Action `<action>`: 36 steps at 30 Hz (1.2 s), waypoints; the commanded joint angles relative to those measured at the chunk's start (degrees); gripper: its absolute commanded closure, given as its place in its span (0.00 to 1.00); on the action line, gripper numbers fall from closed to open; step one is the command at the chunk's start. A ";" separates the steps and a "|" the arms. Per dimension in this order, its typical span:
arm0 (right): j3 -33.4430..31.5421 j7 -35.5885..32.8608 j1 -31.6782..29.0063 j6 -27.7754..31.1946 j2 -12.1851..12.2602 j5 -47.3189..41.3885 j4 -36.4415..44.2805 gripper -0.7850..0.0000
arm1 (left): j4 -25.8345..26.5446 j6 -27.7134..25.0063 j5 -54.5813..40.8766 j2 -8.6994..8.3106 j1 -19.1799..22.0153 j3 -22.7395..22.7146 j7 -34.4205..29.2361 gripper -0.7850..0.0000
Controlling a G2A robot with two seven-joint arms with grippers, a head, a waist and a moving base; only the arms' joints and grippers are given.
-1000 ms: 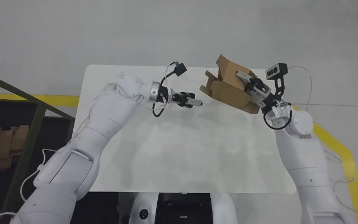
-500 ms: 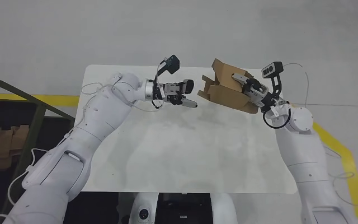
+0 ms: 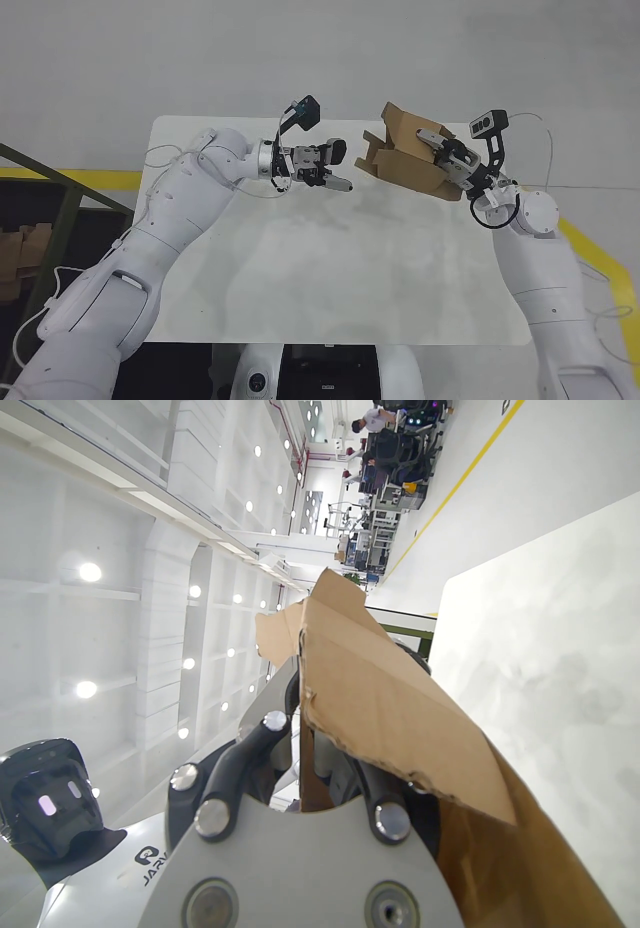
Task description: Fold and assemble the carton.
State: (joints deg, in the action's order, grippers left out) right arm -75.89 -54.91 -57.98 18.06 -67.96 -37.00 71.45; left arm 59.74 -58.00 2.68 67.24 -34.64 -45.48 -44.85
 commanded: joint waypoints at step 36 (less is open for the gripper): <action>1.14 3.69 -2.23 -0.30 -0.20 2.75 3.71 1.00 | 5.28 0.00 22.61 0.95 -2.47 6.89 26.87 0.00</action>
State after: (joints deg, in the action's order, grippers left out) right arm -74.77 -51.10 -60.17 17.69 -68.16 -34.25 75.12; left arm 65.11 -58.00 25.15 68.19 -37.27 -38.93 -18.47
